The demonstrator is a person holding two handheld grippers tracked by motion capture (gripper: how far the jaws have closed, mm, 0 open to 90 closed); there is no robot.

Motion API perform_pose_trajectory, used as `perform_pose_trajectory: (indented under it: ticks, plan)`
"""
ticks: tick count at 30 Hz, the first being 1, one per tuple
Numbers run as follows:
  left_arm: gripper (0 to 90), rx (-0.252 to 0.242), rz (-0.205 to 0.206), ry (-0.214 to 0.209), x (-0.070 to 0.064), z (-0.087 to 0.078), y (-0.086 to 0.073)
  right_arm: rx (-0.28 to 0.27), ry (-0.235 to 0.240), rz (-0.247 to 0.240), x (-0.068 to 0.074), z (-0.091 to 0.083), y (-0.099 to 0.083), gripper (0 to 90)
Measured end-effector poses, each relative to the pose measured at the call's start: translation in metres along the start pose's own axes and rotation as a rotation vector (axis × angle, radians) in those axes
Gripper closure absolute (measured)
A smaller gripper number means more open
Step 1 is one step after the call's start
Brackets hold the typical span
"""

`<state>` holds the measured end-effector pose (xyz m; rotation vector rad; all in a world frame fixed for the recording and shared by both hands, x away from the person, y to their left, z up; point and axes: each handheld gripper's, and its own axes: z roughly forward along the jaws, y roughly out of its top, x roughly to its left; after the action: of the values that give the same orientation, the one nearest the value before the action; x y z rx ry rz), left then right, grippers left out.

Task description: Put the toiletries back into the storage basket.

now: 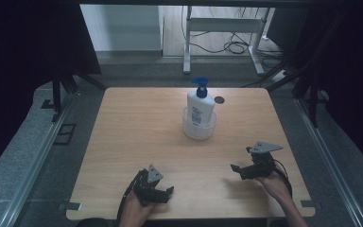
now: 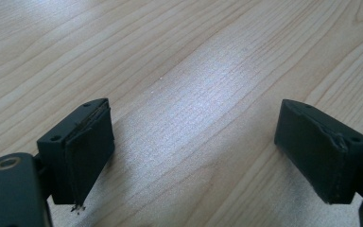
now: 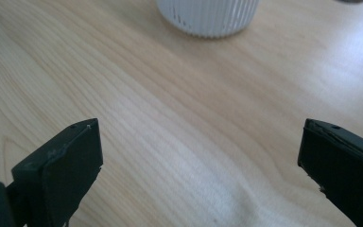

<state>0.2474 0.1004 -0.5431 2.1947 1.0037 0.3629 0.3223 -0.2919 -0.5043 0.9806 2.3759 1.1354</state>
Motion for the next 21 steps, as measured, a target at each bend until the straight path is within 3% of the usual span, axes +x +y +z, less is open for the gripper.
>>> perform_pose_trajectory:
  ticks: [17, 21]
  plan:
    - [12.3, 0.002, 0.000, 0.000, 0.000, 0.000, 0.000, 0.113, -0.003, 0.010, 0.001, 0.018, -0.035, 0.2]
    - [12.2, 0.001, 0.000, 0.000, 0.000, 0.000, 0.000, 0.111, -0.008, 0.007, 0.000, 0.016, -0.036, 0.4]
